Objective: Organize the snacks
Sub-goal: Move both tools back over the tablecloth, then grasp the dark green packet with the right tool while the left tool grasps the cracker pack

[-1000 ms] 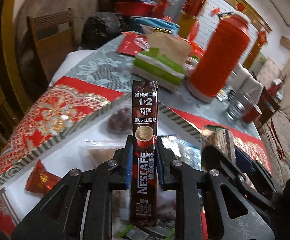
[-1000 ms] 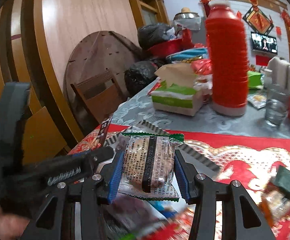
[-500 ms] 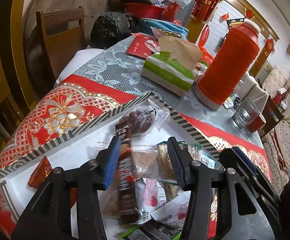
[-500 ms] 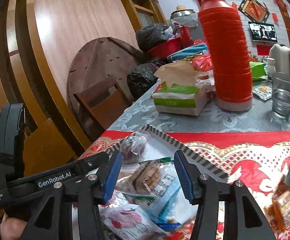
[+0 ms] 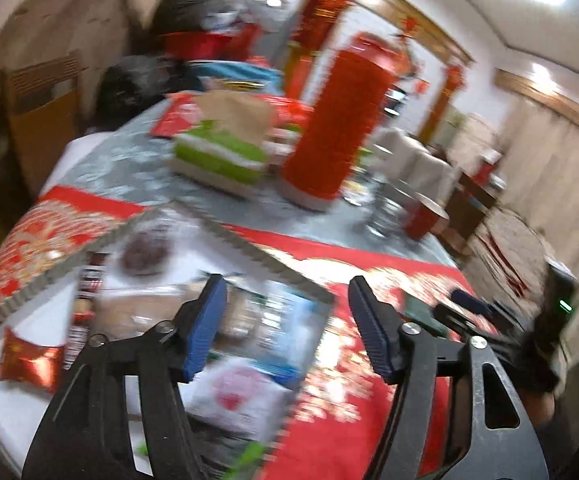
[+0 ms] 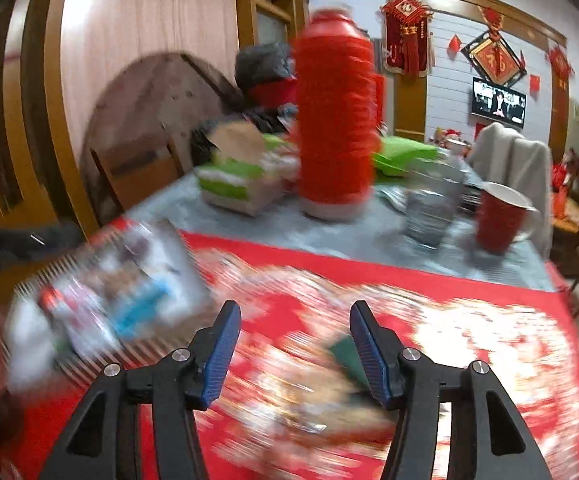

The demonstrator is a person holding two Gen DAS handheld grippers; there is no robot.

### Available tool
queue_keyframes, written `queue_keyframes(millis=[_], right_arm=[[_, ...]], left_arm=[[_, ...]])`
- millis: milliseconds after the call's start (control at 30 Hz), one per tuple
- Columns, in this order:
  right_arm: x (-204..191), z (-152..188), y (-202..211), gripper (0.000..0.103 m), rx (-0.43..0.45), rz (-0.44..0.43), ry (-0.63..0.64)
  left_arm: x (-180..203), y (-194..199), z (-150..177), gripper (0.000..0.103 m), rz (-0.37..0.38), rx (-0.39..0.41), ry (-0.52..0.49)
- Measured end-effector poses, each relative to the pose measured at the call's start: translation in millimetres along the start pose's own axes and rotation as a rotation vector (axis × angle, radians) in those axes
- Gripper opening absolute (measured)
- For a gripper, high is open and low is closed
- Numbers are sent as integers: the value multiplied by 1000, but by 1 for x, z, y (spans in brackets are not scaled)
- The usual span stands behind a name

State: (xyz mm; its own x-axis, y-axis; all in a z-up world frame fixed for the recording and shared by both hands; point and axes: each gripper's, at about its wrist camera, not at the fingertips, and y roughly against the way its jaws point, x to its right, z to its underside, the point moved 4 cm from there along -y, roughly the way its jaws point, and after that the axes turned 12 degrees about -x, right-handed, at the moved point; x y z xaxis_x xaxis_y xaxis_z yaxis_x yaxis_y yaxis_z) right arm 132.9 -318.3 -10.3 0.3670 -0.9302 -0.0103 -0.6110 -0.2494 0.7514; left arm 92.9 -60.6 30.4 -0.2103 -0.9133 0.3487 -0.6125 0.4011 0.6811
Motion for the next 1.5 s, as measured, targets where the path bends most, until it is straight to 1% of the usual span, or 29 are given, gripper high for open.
queue_keyframes(millis=[67,100,167,233,367,467,533,667,733,767,833,1000,1067,1100,1200,1267,1300,1333,1367,1400,1433,1500], right_arm=[[13,7,-7,55,-50,44,59],[18,9,-11,55,-72,47,79],[21,12,-19,55,-105,32,107],[18,13,-28,55,-127,16,146],[15,11,-43,55,-161,53,180],[19,8,-47,55,-166,48,189],[26,7,-49,55,-177,44,173],[34,8,-50,55,-200,-35,98],[35,11,-48,50,-198,-80,70],[34,13,-46,48,-192,-90,66],[29,19,-40,44,-183,-105,69],[6,38,-23,44,-168,-172,72],[-4,45,-13,42,-163,-239,64],[-5,48,-9,42,-155,-253,53],[9,57,9,42,-95,-252,-47],[34,60,23,42,-26,-223,-172],[46,62,27,42,3,-200,-231],[67,68,35,42,60,-164,-337],[80,74,39,42,94,-153,-409],[92,81,41,42,108,-139,-473],[99,85,43,42,113,-107,-505],[105,90,47,42,129,-63,-515]], left_arm=[[18,-6,7,65,28,-27,-62],[28,-11,11,65,39,-49,-99],[40,-20,18,65,45,-81,-142],[46,-28,22,65,46,-109,-162],[46,-39,26,65,47,-151,-166],[43,-39,26,65,48,-158,-151],[41,-41,27,65,51,-169,-141],[40,-46,31,65,41,-194,-139],[40,-48,31,65,39,-199,-139],[40,-48,32,65,38,-200,-141],[41,-47,32,65,38,-199,-145],[42,-50,34,65,34,-206,-153],[44,-53,36,65,30,-214,-157],[44,-54,37,65,29,-216,-159],[50,-55,40,65,37,-208,-186],[59,-57,40,65,62,-186,-217],[70,-63,40,65,60,-187,-257],[82,-70,40,65,64,-198,-297],[93,-76,41,65,78,-210,-329],[110,-84,42,65,97,-222,-379],[123,-89,43,65,113,-233,-422],[151,-104,42,65,155,-263,-520]])
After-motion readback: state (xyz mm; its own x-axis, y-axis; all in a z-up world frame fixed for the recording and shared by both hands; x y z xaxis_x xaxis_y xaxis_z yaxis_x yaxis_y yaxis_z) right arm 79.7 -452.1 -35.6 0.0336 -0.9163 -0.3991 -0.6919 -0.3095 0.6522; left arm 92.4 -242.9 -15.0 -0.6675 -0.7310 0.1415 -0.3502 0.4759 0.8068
